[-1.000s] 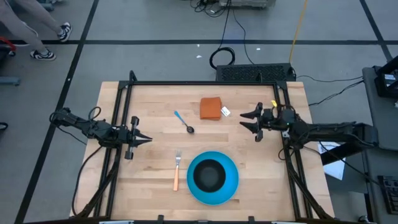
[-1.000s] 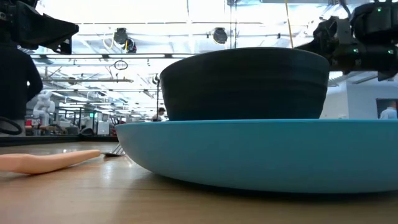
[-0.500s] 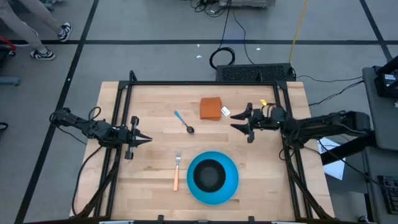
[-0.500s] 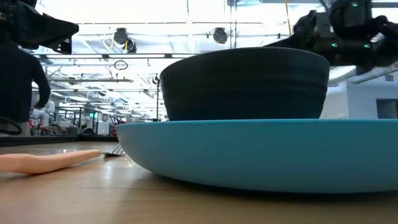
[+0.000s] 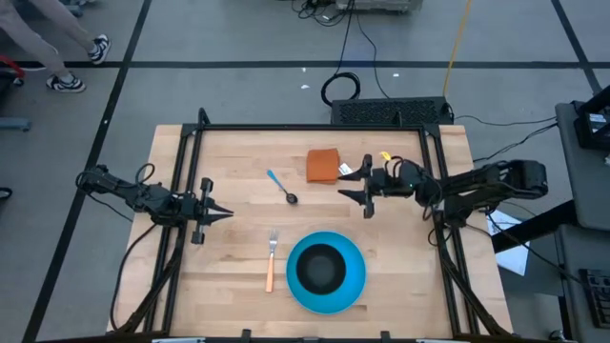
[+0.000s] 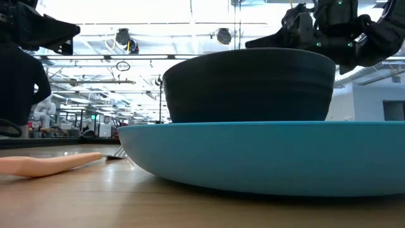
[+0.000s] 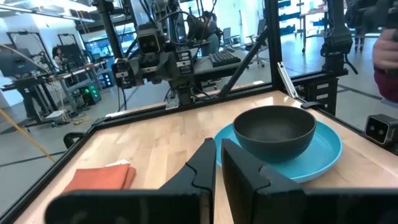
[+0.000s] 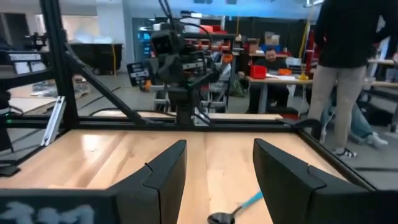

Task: Set table place
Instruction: Put the blue spoon into the black bowl on the blue plate

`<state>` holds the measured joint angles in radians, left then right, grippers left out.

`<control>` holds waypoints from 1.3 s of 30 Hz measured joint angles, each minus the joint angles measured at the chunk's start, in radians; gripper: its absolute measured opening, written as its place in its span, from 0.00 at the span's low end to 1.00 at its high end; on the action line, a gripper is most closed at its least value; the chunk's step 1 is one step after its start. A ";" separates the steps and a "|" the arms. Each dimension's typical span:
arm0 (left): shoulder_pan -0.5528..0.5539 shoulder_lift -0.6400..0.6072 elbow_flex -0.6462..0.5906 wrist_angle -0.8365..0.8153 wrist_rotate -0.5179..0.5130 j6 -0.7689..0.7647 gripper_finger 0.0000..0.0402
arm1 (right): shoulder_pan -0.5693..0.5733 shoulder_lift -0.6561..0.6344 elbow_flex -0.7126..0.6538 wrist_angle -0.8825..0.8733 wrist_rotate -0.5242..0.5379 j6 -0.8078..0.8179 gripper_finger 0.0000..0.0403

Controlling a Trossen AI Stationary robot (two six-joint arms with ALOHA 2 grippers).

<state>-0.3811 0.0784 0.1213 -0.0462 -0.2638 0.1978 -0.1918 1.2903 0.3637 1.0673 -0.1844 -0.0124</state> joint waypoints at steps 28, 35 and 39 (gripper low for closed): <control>0.000 0.000 0.000 -0.014 -0.008 0.005 0.08 | -0.060 0.371 0.759 -0.856 -0.050 0.292 0.43; 0.000 0.000 0.000 -0.025 -0.008 0.005 0.08 | -0.095 0.587 1.045 -1.150 -0.083 0.317 0.43; 0.000 0.000 0.000 -0.035 -0.008 0.006 0.08 | -0.099 0.695 1.191 -1.277 -0.082 0.319 0.43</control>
<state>-0.3809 0.0784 0.1211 -0.0810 -0.2714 0.2043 -0.2904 1.9854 1.5543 -0.2095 -0.2667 0.3066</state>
